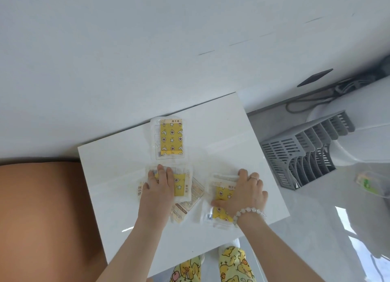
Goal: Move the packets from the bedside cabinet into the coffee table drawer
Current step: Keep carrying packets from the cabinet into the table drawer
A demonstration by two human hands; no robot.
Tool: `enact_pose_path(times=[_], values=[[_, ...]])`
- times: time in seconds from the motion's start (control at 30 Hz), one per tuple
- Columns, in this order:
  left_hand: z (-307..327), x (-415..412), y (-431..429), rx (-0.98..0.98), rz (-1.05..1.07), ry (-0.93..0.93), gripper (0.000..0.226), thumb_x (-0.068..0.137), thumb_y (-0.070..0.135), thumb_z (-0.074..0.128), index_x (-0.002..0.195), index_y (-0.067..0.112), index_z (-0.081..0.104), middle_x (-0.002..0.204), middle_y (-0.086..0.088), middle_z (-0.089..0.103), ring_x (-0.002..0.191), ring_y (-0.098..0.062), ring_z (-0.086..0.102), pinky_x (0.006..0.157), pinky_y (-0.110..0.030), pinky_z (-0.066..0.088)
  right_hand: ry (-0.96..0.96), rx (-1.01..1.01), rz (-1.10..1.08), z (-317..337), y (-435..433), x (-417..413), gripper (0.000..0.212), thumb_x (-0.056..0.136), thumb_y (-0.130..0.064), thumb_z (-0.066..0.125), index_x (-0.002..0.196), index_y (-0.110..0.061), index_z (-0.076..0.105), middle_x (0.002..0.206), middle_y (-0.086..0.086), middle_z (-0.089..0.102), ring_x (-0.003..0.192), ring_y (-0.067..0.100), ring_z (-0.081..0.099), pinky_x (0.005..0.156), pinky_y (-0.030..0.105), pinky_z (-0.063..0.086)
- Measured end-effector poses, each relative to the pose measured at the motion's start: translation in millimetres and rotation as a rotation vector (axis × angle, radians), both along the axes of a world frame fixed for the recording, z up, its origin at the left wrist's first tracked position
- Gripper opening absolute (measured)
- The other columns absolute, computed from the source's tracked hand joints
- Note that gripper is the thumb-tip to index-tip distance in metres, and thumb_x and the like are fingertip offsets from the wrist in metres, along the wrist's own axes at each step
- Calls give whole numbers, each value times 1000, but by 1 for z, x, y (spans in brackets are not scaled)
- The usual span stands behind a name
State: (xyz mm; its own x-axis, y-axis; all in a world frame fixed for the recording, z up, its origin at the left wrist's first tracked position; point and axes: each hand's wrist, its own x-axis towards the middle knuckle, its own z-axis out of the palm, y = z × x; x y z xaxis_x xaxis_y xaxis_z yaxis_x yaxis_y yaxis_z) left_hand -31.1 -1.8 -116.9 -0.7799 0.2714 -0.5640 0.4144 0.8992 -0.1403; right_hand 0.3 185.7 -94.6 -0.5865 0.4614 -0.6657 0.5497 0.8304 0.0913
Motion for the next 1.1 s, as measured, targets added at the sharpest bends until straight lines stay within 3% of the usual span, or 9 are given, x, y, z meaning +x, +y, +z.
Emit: enact_pose_path(times=[0.17, 0.3, 0.43, 0.5, 0.63, 0.7, 0.77, 0.83, 1.1], values=[[1, -1, 2, 27, 7, 65, 83, 22, 5, 91, 102, -4, 70, 102, -25, 68, 80, -41, 68, 42, -34, 52, -37, 45, 26, -1, -2, 1, 75, 58, -77, 66, 105, -22, 49, 105, -4, 49, 98, 14, 54, 85, 28, 33], [1, 5, -3, 60, -6, 87, 83, 19, 2, 89, 100, -4, 69, 99, -25, 68, 76, -39, 68, 40, -33, 50, -17, -71, -98, 1, -3, 5, 66, 62, -70, 70, 100, -19, 49, 94, -5, 45, 89, 14, 60, 74, 24, 40], [2, 12, -12, 141, -12, 96, 93, 17, -3, 87, 103, -1, 53, 92, -22, 68, 64, -33, 68, 38, -31, 49, -42, -144, -240, 3, -1, 17, 55, 67, -62, 73, 93, -20, 48, 90, -5, 52, 84, 15, 60, 64, 24, 46], [10, 12, -14, 184, -9, 79, 82, 15, -6, 85, 92, -2, 60, 80, -19, 68, 51, -29, 63, 33, -26, 43, -56, -171, -292, 6, 1, 26, 48, 70, -57, 73, 89, -22, 47, 85, -6, 55, 77, 15, 56, 62, 23, 44], [30, 14, -15, 203, 69, 50, 63, 12, -4, 85, 70, 3, 63, 45, 3, 33, 27, -16, 42, 35, -13, 20, -87, -227, -344, 15, 8, 49, 34, 73, -46, 71, 84, -23, 48, 75, -9, 50, 76, 13, 54, 60, 21, 44], [48, 16, -16, 117, 143, -25, 53, 48, 11, 85, 92, 7, 55, 57, 6, 31, 39, -13, 50, 37, -19, 25, -99, -248, -364, 25, 12, 57, 32, 73, -44, 70, 82, -24, 47, 78, -9, 53, 77, 13, 56, 56, 19, 41], [60, 25, -19, 43, 182, -23, 32, 87, 12, 50, 117, 14, 40, 75, 8, 40, 63, -14, 53, 52, -22, 35, -94, -270, -393, 36, 16, 62, 32, 72, -44, 70, 80, -25, 46, 82, -9, 56, 78, 12, 57, 53, 19, 39], [74, 34, -19, 38, 198, -61, 31, 91, 8, 35, 121, 18, 35, 77, 8, 39, 70, -14, 47, 57, -22, 33, -68, -292, -414, 49, 21, 63, 31, 71, -43, 70, 82, -25, 48, 85, -8, 58, 79, 12, 58, 53, 19, 40], [129, 37, 1, 113, 322, -172, 18, 92, 15, 38, 98, 29, 28, 83, 7, 36, 84, -14, 45, 71, -23, 41, 46, -361, -408, 113, 55, 54, 32, 70, -44, 70, 89, -28, 50, 89, -10, 55, 86, 12, 58, 66, 21, 48]])
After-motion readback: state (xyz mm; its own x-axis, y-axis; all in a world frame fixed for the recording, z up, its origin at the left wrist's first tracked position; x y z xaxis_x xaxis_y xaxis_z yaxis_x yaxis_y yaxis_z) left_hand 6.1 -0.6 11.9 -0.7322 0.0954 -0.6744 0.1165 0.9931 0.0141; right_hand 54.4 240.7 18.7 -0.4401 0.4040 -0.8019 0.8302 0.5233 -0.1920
